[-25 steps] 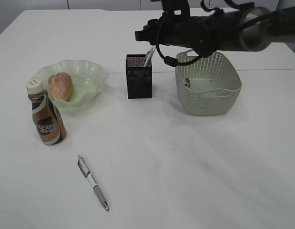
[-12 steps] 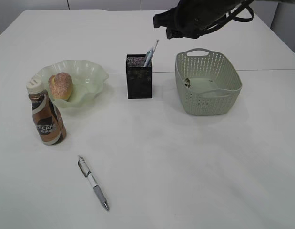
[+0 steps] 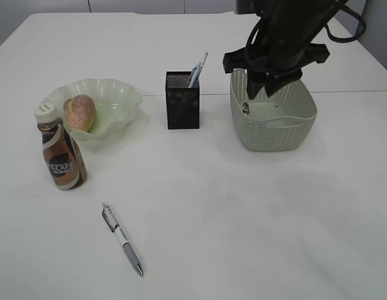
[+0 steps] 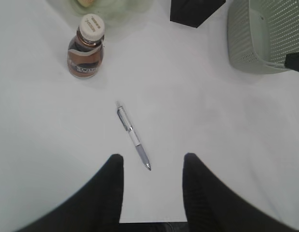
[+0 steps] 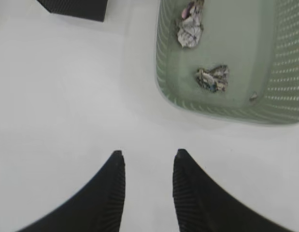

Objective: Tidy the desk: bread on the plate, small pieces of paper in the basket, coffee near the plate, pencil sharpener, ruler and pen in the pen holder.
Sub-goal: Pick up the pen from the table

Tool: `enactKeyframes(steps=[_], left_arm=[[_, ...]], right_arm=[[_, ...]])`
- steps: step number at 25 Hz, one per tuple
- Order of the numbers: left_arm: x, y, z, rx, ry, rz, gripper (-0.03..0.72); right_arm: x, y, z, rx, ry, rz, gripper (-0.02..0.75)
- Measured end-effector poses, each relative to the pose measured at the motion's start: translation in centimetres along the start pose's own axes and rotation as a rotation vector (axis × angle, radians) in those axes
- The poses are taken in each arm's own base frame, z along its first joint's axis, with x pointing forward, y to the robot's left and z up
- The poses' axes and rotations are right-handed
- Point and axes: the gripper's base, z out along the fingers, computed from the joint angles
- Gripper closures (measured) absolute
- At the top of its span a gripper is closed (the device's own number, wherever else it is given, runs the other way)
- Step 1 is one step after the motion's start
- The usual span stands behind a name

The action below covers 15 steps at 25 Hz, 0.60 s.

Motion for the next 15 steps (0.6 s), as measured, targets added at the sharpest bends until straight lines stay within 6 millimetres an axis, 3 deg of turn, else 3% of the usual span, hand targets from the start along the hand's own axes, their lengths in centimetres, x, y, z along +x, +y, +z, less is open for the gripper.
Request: enactKeyframes(steps=[4, 9, 15], left_arm=[[1.1, -1.4, 2.5, -0.081, 0.013, 0.010, 0.387], [3.3, -3.1, 8.1, -0.209, 0.109, -0.012, 0.381], [4.2, -4.8, 13.1, -0.268, 0.143, -0.072, 0.379]], right_arm=[[0.6, -0.1, 0.0, 0.011, 0.068, -0.001, 0.455], [1.1, -0.2, -0.1, 0.023, 0.124, -0.005, 0.454], [1.5, -0.3, -0.2, 0.031, 0.164, -0.009, 0.454]])
